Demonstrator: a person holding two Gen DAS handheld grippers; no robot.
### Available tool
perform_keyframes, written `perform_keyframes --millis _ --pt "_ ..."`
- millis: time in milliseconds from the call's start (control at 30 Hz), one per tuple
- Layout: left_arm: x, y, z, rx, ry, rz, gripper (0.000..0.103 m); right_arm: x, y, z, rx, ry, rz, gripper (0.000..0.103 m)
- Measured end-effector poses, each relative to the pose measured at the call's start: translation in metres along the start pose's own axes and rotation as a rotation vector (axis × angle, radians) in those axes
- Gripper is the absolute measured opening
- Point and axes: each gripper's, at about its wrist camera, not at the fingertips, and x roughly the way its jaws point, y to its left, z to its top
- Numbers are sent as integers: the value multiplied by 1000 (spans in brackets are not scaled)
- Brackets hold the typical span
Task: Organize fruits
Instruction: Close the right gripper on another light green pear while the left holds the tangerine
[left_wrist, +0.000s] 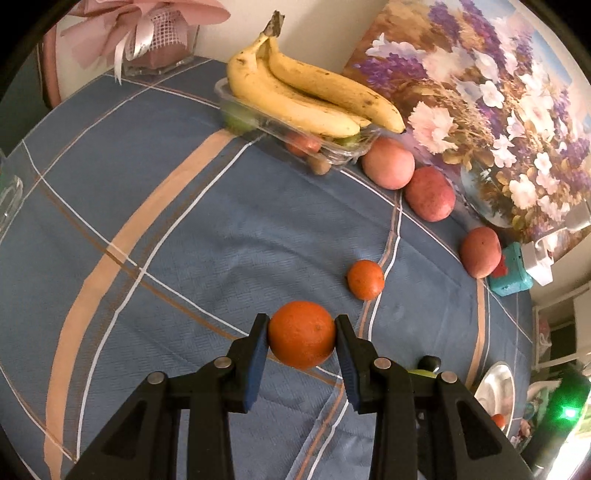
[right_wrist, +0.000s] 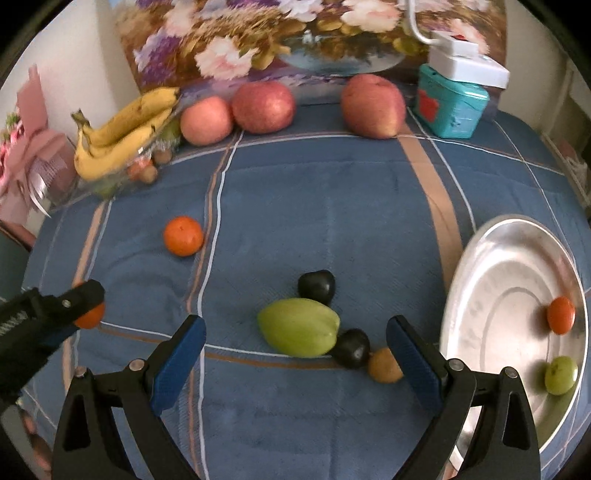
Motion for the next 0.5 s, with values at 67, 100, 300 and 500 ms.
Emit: perform_keyframes --millis 67,100,300,500 --pt "2 -1 0 1 7 -5 38 8 1 0 -11 15 -15 96" --pt "3 -3 0 3 9 -8 38 11 2 0 -19 21 -27 93" --pt "6 -9 -1 23 20 -19 38 13 -1 -1 -19 8 -45 57" --pt "5 -14 -1 31 21 -24 38 9 0 -2 -23 10 -32 53"
